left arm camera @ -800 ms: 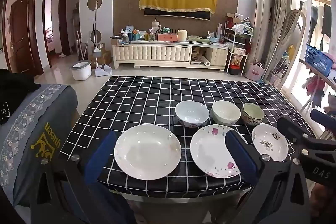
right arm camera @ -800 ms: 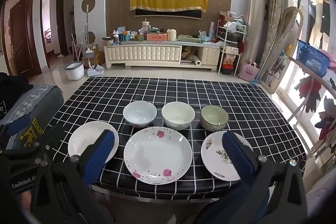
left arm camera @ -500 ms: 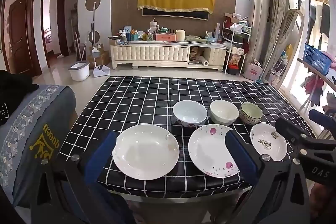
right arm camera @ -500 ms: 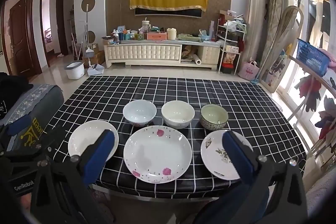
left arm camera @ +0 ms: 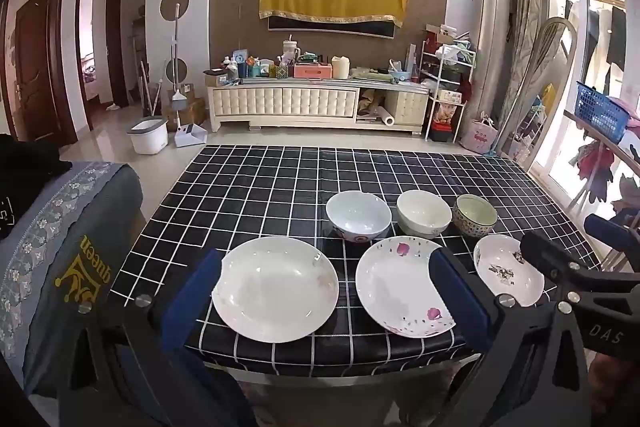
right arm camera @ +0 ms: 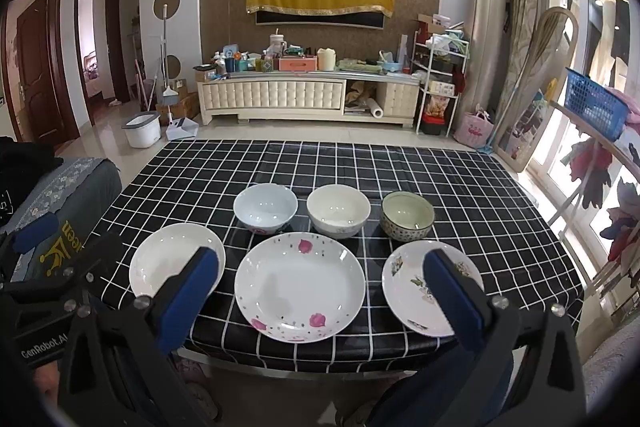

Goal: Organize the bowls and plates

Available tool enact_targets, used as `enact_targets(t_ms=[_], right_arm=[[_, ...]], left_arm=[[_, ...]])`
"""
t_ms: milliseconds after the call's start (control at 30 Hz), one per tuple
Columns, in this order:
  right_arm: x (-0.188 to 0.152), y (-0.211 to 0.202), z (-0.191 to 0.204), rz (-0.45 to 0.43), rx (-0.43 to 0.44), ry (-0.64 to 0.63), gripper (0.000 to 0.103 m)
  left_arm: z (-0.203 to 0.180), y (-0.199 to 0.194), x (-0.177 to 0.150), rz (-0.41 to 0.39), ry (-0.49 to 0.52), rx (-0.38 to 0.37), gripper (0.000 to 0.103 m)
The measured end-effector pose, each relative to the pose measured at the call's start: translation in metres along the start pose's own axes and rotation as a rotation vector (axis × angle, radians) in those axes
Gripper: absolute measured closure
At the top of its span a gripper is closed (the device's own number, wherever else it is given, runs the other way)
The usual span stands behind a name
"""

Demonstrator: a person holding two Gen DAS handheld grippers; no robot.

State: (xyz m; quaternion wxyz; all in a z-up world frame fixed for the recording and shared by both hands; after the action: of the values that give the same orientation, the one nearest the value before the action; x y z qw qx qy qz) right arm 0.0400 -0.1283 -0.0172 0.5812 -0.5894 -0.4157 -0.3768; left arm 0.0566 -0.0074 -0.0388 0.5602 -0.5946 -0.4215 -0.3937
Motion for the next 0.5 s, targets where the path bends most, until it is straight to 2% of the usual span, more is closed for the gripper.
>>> enact_targets(t_ms=[500], right_arm=[[-0.0021, -0.0003, -0.0017, -0.002, -0.007, -0.009, 0.000]], left_arm=[[-0.0001, -0.0006, 0.0025, -0.002, 0.009, -0.001, 0.000]])
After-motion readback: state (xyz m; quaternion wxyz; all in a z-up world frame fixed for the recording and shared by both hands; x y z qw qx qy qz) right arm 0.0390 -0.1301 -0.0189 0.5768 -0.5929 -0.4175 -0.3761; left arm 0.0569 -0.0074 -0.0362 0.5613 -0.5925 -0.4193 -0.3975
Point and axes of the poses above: each gripper's, at about its wrist camera, not at the fingertips, and y roughly the way its jaws point, z to its left, x to its top, the point moved 7 cm from there along y, roughly the way its jaws point, and after that the axes turned 14 degrees about -z, right-handed, at the moved point
